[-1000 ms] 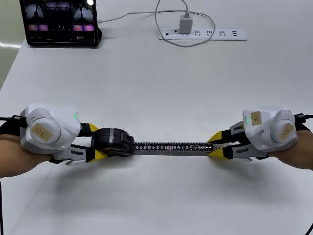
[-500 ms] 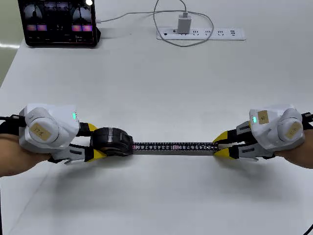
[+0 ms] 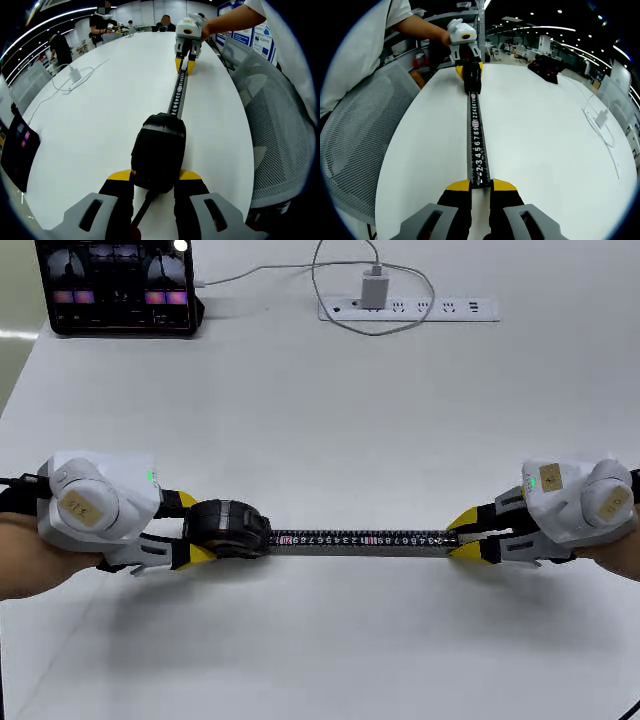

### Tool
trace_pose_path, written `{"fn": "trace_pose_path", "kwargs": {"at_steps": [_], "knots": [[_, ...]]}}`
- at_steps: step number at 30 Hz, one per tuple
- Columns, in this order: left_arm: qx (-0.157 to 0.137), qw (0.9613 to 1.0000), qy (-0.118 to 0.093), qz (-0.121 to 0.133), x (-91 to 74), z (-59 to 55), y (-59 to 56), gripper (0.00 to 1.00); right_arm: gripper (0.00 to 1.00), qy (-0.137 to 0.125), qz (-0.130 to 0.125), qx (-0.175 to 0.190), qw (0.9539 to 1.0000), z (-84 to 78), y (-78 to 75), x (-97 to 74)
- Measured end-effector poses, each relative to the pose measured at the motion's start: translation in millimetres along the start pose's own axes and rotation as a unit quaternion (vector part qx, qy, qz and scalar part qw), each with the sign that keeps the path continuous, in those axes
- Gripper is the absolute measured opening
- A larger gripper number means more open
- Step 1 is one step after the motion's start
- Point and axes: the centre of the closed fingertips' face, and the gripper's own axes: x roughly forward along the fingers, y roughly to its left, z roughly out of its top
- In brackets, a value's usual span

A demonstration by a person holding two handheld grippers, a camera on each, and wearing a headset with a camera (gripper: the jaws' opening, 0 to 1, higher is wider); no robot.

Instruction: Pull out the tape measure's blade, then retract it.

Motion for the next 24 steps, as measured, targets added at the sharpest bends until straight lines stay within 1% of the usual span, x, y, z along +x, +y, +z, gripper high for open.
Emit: {"fn": "trace_pose_path", "kwargs": {"at_steps": [12,18,21,24], "knots": [[0.0,1.0,0.001,0.001,0.2,0.1,0.0,0.25,0.09,0.013,-0.002,0.003,0.9999,-12.7,-0.4,-9.4],[0.0,1.0,0.001,0.002,0.1,0.2,-0.1,0.25,0.09,0.017,-0.002,0.002,0.9999,-14.6,-0.2,-14.8],[0.002,1.0,0.001,0.003,0.2,0.6,-0.5,0.26,0.09,0.015,-0.003,0.0,0.9999,-14.2,-0.4,-14.7],[0.003,1.0,0.002,0.004,0.6,0.8,-0.1,0.26,0.09,0.019,-0.004,0.001,0.9998,-15.7,0.2,-12.5]]}}
